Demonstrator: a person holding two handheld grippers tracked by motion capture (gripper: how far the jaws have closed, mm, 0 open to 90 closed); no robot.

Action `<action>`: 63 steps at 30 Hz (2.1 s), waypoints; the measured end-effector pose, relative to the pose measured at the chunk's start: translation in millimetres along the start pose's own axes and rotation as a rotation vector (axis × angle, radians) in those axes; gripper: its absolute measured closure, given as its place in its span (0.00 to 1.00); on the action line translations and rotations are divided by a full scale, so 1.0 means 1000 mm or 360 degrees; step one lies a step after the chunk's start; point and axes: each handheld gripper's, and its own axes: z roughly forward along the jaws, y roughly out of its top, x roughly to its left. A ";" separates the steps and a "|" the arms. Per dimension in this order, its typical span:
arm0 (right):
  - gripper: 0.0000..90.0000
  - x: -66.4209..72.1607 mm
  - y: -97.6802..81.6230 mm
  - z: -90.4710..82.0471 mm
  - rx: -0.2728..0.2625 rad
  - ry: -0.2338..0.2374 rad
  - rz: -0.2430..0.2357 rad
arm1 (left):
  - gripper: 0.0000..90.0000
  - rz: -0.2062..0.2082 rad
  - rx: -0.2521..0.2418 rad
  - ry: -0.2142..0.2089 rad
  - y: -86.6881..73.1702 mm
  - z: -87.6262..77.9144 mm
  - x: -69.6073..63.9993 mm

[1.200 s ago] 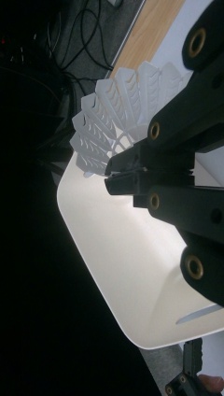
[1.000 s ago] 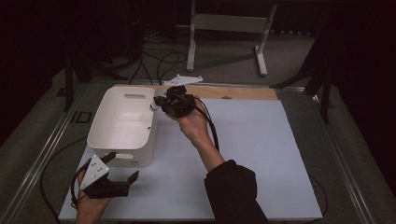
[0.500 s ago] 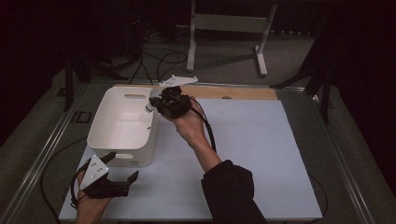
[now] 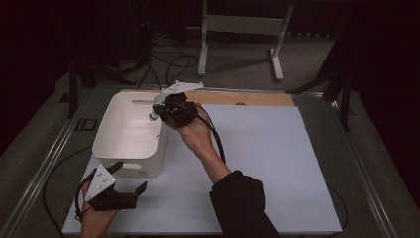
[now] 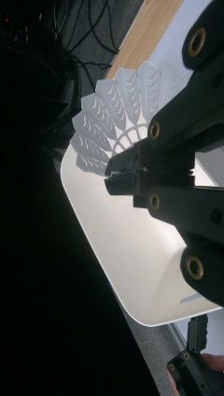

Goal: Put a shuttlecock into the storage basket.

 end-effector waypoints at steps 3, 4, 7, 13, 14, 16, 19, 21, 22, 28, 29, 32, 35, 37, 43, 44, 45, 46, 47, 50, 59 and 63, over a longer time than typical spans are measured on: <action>1.00 0.003 0.001 0.002 0.0001 0.0006 -0.0005 | 0.01 -0.0001 0.0000 0.0001 0.000 0.000 0.000; 1.00 0.003 0.001 0.002 0.0003 0.0009 -0.0007 | 0.01 -0.0001 0.0000 0.0000 0.000 0.000 0.000; 1.00 0.005 0.001 0.004 -0.0001 0.0017 -0.0016 | 0.01 0.0001 0.0002 0.0001 0.000 0.000 0.000; 1.00 0.011 0.002 0.007 -0.0003 0.0035 -0.0020 | 0.01 0.0000 0.0000 0.0002 0.000 0.000 0.000; 1.00 0.012 0.002 0.008 -0.0001 0.0034 -0.0017 | 0.01 0.0001 0.0001 0.0002 0.000 0.000 0.000; 1.00 0.013 0.003 0.009 -0.0002 0.0042 -0.0017 | 0.01 0.0001 0.0000 0.0002 0.000 0.000 0.000; 1.00 0.016 0.004 0.011 -0.0002 0.0054 -0.0024 | 0.01 -0.0001 -0.0002 0.0002 0.000 -0.001 0.000; 1.00 0.018 0.005 0.012 -0.0005 0.0060 -0.0023 | 0.01 -0.0002 -0.0003 0.0003 0.000 -0.001 0.000; 1.00 0.019 0.005 0.013 -0.0005 0.0066 -0.0026 | 0.01 0.0000 -0.0001 0.0002 0.000 -0.001 0.000; 1.00 0.024 0.007 0.017 -0.0009 0.0081 -0.0039 | 0.01 0.0004 0.0000 0.0004 0.000 -0.001 0.001; 1.00 0.025 0.008 0.018 -0.0008 0.0084 -0.0034 | 0.01 0.0004 -0.0001 0.0005 0.000 -0.001 0.000; 1.00 0.028 0.007 0.021 0.0007 0.0088 -0.0050 | 0.01 0.0003 0.0000 0.0005 0.000 -0.001 0.001; 1.00 0.031 0.007 0.025 0.0013 0.0091 -0.0049 | 0.01 0.0005 0.0000 0.0004 0.000 -0.001 0.001; 0.96 0.031 0.007 0.027 0.0009 0.0102 -0.0043 | 0.01 0.0004 0.0000 0.0004 0.000 -0.001 0.001; 0.35 0.025 0.008 0.030 0.0053 0.0133 0.0036 | 0.01 -0.0002 -0.0005 0.0003 0.000 -0.001 0.001; 0.30 0.025 0.007 0.029 0.0061 0.0122 0.0035 | 0.01 -0.0002 -0.0002 0.0003 0.000 -0.001 0.001; 0.23 0.024 0.007 0.029 0.0053 0.0103 0.0028 | 0.01 -0.0003 -0.0001 0.0002 0.000 -0.001 0.000; 0.20 0.024 0.007 0.028 0.0047 0.0077 0.0018 | 0.01 -0.0003 -0.0001 0.0003 0.000 -0.001 0.000; 0.19 0.023 0.007 0.027 0.0048 0.0069 0.0019 | 0.01 -0.0002 -0.0001 0.0002 0.000 0.000 0.000; 0.15 0.021 0.005 0.026 0.0058 0.0056 0.0002 | 0.01 -0.0002 0.0002 0.0001 0.000 0.000 0.000; 0.14 0.018 0.001 0.025 0.0073 0.0052 -0.0014 | 0.01 0.0000 -0.0003 0.0002 0.000 0.000 0.000; 0.14 0.017 -0.001 0.025 0.0096 0.0051 -0.0054 | 0.01 0.0000 -0.0003 0.0001 0.000 0.000 0.000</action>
